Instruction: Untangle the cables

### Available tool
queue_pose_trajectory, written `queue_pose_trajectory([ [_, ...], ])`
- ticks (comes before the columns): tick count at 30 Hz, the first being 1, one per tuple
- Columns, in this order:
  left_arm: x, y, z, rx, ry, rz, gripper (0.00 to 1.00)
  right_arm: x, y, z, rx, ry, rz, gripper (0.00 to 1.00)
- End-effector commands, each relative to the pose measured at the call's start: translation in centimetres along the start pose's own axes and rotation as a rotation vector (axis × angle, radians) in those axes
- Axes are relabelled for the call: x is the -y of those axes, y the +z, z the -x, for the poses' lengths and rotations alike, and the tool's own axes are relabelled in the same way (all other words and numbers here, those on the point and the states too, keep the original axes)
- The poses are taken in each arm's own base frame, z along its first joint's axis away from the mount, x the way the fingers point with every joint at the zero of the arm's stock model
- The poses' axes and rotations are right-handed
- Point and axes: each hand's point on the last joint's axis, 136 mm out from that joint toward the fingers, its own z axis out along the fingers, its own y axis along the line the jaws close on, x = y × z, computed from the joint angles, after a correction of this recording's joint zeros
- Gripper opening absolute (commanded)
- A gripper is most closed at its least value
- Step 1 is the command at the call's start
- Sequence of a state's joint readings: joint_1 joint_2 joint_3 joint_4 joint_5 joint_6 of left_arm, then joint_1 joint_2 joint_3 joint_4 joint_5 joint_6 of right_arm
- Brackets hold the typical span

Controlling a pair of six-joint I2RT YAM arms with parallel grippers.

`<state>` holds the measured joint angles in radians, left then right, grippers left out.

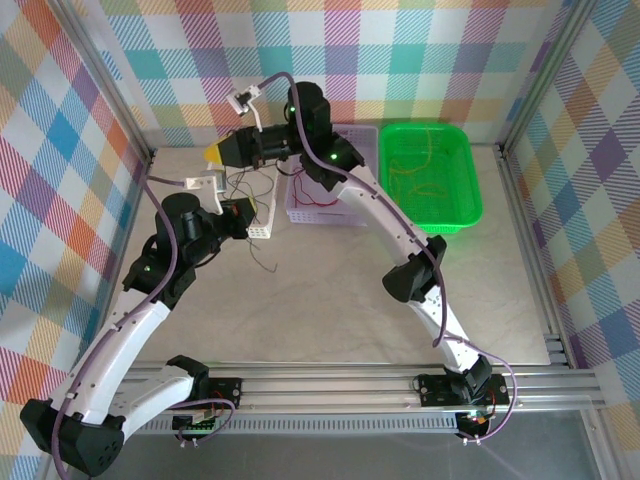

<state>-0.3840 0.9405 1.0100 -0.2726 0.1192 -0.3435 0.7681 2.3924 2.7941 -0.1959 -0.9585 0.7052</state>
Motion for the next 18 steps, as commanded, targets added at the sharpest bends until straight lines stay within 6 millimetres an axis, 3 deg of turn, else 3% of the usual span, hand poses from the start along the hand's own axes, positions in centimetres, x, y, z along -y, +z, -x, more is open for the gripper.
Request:
queue_pose_trajectory([
  [1,1.0,-0.9,0.6,-0.010,0.013,-0.026,0.00,2.7,-3.7,2.8,0.098,0.106,-0.131,0.24],
  [4,1.1,-1.0,0.6,-0.022,0.010,-0.025,0.00,6.7,-6.2,2.9,0.135,0.205,-0.237,0.31],
  [6,1.0,-1.2,0.8,-0.019,0.008,-0.017,0.00,8.6,-7.4,2.4,0.138,0.251,-0.295,0.42],
  [8,0.9,-1.3,1.2,-0.008,0.004,-0.004,0.00,10.3,-8.2,1.5,0.126,0.281,-0.342,0.53],
  [13,0.6,-2.1,3.0,0.047,-0.014,0.023,0.00,14.2,-10.3,-1.5,0.086,0.382,-0.456,0.66],
  [18,0.4,-1.7,4.0,0.053,-0.050,0.023,0.00,14.0,-10.1,-4.1,0.028,0.365,-0.406,0.80],
])
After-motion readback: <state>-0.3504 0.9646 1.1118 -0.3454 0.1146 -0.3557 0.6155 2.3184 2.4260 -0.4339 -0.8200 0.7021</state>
